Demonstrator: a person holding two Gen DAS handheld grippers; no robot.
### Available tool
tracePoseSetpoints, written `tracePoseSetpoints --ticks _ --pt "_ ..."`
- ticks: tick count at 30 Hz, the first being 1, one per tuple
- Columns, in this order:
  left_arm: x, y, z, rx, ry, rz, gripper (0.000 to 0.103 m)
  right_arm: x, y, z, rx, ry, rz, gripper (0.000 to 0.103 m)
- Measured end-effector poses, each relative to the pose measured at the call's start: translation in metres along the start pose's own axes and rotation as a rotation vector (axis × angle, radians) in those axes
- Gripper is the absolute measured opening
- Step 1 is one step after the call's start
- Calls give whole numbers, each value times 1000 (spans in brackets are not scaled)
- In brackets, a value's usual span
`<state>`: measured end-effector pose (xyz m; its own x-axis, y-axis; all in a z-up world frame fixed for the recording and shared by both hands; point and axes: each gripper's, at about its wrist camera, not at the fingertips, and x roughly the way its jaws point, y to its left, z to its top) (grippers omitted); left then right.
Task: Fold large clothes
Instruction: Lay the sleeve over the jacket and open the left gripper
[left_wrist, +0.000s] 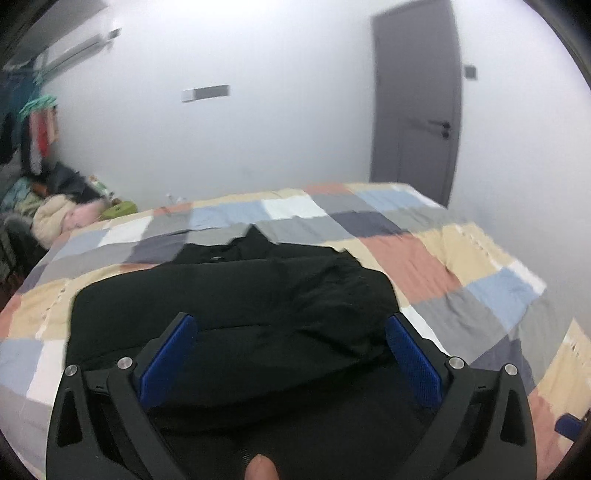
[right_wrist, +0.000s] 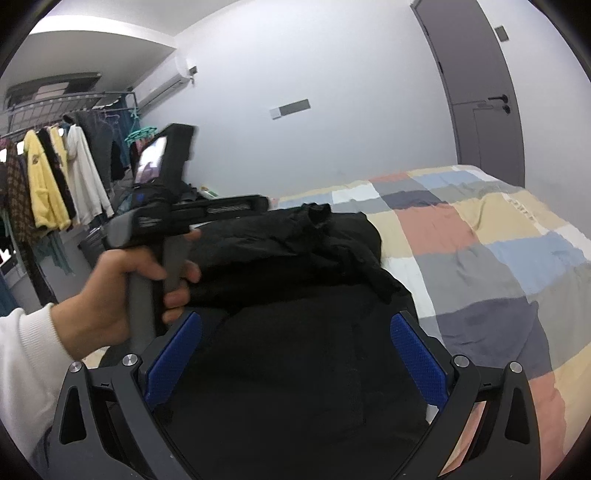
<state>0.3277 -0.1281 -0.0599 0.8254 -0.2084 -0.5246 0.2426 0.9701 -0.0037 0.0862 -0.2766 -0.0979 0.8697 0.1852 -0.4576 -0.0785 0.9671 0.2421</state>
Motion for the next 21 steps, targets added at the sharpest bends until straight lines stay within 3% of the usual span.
tracePoseSetpoints --ticks 5,11,15,21 --pt "-29 72 5 -90 -12 33 103 12 25 30 -84 -44 33 103" --pt "-37 154 8 -213 -17 88 103 68 47 78 -200 -54 30 103" --pt "-13 189 4 -242 54 95 103 111 61 99 -306 -66 18 102" --pt "48 208 -9 -232 94 137 103 206 56 109 -295 17 31 93"
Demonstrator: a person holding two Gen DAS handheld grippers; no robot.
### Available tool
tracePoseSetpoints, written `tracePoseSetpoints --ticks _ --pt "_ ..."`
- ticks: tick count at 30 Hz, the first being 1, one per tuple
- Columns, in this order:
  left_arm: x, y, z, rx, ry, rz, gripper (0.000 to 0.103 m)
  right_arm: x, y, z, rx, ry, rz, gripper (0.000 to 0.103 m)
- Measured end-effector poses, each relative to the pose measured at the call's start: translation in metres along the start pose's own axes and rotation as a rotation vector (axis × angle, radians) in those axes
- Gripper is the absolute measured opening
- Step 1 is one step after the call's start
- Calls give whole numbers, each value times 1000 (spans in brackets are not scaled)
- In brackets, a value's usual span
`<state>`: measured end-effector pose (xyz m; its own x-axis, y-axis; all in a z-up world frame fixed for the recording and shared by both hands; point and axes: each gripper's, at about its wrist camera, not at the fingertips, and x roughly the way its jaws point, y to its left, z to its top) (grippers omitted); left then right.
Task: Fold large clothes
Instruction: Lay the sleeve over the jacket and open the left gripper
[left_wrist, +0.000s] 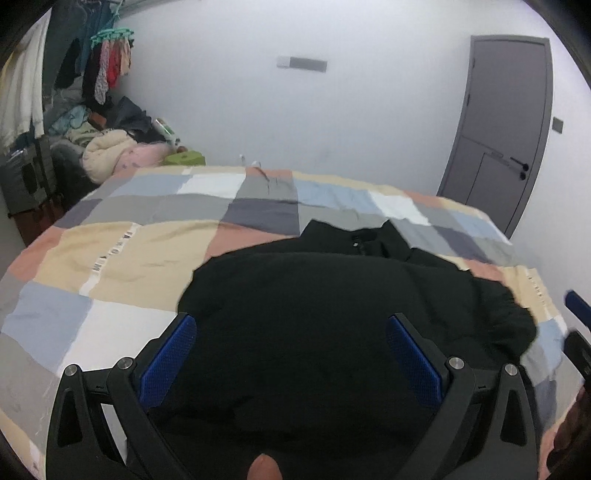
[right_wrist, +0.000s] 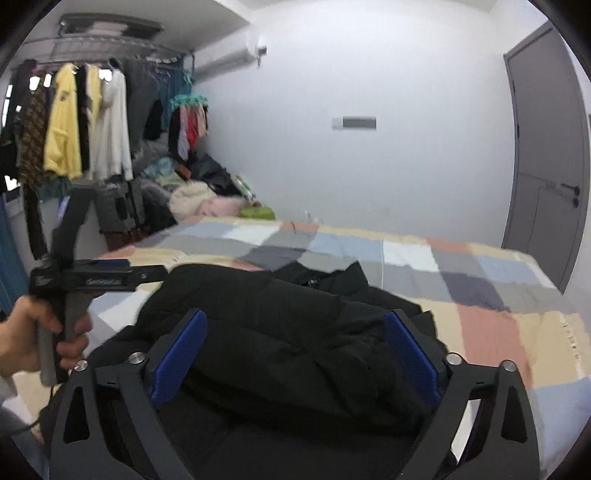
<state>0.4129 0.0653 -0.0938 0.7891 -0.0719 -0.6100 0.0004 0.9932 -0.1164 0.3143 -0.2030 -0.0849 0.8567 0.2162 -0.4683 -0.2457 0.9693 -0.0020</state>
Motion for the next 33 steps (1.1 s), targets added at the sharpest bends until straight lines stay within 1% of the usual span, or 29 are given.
tracePoseSetpoints --ticks 2,3,5,7,10,12,15,18,22,24,27,30,33 --pt "22 -3 -4 19 20 5 103 27 -6 -6 14 27 1 90" --pt "33 -5 -7 31 31 12 103 47 -12 -11 35 59 -6 88" --pt "55 -9 -13 66 59 12 103 70 -18 -20 54 95 -28 86" --pt "66 -11 -18 96 44 20 103 94 -24 -33 66 130 -44 86" --pt "83 -11 -20 120 56 7 103 109 -31 -47 74 129 -37 86" --pt "91 -11 -22 129 58 5 103 115 -33 -53 76 119 -34 86" --pt "100 -9 -27 130 58 9 103 127 -34 -59 80 130 -27 87" --pt "107 -8 -33 128 50 15 103 134 -36 -65 87 133 -15 87" --pt "119 -9 -35 124 79 19 103 142 -38 -71 90 138 -7 87" --pt "122 -12 -34 131 98 33 103 147 -40 -70 95 164 -2 87" --pt "117 -14 -31 137 112 49 103 148 -41 -62 92 233 11 87" --pt "103 -14 -27 142 131 66 103 135 -42 -54 110 268 40 87" --pt "83 -13 -18 133 133 91 103 105 -44 -39 134 238 50 87"
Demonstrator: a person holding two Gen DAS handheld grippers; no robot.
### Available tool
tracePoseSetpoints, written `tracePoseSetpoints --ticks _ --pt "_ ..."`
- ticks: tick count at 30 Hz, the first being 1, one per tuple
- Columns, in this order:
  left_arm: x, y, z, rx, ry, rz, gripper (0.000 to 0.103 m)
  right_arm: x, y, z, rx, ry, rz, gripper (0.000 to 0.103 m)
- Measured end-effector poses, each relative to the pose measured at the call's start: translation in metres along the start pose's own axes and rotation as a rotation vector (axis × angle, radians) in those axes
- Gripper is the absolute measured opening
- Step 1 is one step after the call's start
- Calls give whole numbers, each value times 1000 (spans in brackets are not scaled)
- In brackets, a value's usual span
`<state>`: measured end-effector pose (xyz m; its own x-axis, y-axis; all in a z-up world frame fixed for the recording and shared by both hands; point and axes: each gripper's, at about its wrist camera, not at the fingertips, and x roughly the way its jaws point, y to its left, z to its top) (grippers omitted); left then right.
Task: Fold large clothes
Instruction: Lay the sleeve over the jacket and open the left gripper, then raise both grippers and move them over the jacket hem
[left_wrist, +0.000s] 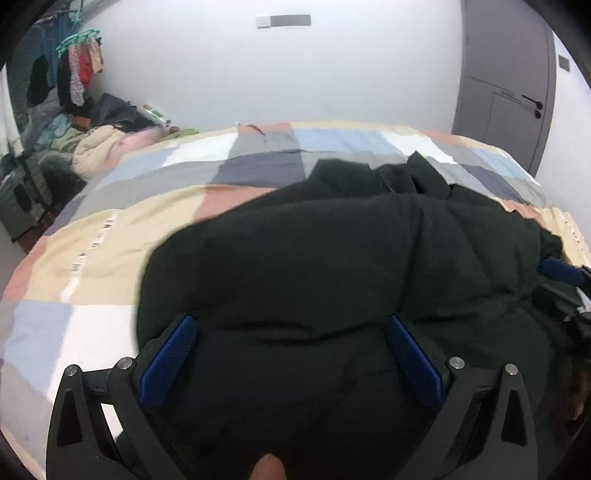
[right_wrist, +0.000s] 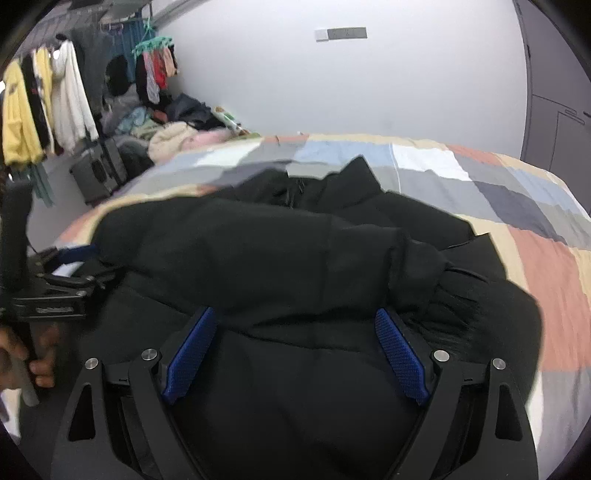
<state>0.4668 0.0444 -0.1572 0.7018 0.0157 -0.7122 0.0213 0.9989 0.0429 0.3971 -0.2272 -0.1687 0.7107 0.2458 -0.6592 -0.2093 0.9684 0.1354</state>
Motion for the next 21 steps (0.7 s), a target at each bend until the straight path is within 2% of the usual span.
tracePoseSetpoints --ticks 7,12,16,21 --pt "-99 10 19 -25 -90 -16 103 -90 23 32 -14 -116 -10 87" --pt "-197 21 29 -21 -201 12 103 -165 53 61 -39 -217 -2 88" --pt "-262 37 25 -67 -262 -5 103 -224 81 71 -75 -295 -5 91" --pt "-337 55 7 -96 -299 -29 103 -283 104 74 -109 -327 10 91"
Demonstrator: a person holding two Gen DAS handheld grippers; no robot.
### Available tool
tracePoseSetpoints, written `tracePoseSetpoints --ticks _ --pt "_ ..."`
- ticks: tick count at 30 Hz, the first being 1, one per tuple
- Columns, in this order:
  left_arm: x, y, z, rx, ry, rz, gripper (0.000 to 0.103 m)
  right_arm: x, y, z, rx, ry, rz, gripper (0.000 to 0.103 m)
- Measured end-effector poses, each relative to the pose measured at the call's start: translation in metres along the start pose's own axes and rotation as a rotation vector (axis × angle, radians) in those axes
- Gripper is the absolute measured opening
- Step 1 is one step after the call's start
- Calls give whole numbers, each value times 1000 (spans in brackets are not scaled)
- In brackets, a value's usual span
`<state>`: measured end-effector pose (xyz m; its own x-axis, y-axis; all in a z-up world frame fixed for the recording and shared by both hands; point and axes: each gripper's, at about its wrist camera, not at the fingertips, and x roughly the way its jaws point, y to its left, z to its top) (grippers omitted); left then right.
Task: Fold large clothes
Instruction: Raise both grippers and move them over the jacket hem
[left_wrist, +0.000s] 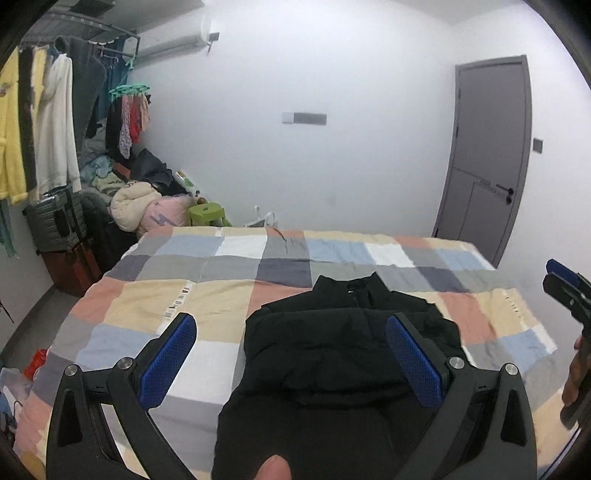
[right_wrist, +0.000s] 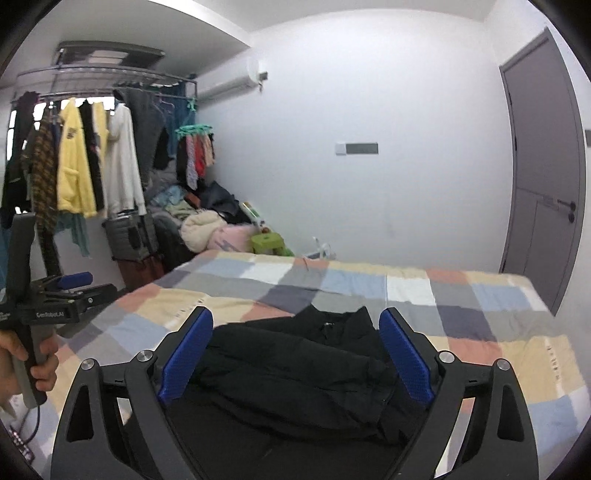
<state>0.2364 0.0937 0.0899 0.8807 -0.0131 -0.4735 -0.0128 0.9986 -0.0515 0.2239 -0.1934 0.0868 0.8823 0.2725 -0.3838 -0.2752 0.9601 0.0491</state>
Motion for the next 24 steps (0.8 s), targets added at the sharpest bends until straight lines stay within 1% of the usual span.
tracePoseSetpoints --ticks 2,3,7,11,14,16,18,21,23,24 --pt "-25 6 -1 9 -12 3 103 -17 2 8 -5 -13 1 91" --pt "-38 10 -3 13 -17 3 103 -33 3 15 -6 -29 3 91" --pt "-88 35 -14 3 -27 -13 103 -77 0 27 -7 -64 -4 92" --pt "-127 71 -30 -54 -25 -36 103 -113 -13 25 8 -51 -6 92" --pt "-150 103 -47 -122 -22 -79 103 -142 -27 16 8 -45 -47 92" --pt "-161 123 -61 -149 -11 -106 103 -160 -42 8 19 -37 -84 92" --pt "-163 136 -72 -170 9 -99 103 -174 -58 0 53 -31 -104 92" --pt "-164 156 -89 -227 48 -116 103 -192 -81 -12 117 -28 -105 92" --pt "-162 167 -100 -270 69 -139 103 -200 -94 -23 162 -11 -92 92" --pt "-160 170 -106 -285 80 -148 103 -200 -99 -30 172 2 -101 92"
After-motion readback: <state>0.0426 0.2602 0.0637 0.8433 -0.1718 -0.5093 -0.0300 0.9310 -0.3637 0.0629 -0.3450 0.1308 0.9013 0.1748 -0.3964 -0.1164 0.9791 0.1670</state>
